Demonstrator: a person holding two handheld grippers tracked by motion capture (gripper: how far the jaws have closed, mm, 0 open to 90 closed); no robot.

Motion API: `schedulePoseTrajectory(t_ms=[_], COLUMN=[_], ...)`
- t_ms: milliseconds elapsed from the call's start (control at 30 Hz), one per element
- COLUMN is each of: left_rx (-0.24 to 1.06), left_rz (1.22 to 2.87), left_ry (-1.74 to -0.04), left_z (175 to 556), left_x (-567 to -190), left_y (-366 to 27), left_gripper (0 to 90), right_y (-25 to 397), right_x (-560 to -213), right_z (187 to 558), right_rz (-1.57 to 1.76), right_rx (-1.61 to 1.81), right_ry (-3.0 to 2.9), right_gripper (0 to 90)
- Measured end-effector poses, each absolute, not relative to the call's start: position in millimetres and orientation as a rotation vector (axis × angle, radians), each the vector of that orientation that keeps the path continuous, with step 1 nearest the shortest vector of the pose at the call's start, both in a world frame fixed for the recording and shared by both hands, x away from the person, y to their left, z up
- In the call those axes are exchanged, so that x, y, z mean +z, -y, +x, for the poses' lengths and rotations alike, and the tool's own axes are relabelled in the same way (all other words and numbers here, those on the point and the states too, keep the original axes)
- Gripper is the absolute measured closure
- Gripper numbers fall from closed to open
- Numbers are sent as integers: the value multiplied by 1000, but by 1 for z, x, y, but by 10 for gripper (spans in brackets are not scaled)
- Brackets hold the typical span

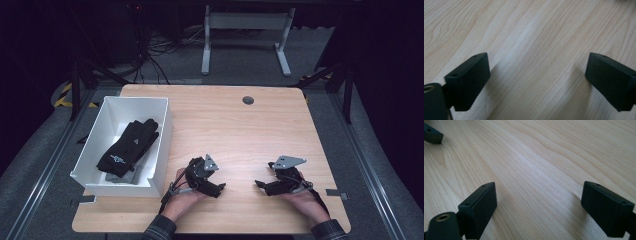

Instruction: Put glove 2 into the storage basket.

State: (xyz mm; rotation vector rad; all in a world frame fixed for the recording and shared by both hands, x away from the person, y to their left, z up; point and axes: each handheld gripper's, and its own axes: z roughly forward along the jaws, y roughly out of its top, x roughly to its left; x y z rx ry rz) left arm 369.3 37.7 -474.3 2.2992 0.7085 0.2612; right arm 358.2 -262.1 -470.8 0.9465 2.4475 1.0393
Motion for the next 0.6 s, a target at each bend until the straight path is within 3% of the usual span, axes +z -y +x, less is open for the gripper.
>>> schedulePoseTrajectory(t_ms=[133, 600], left_rx=[253, 249], left_rz=[2295, 2296], left_ry=[-705, -707], left_z=[371, 371], left_x=[-477, -477], left_y=[-38, -38], left_gripper=[1, 1], right_y=[262, 263], right_x=[-471, -471], right_z=[358, 355], right_rz=[946, 943], right_rx=[1040, 1041], right_ry=[-2447, -2450], right_gripper=[139, 139])
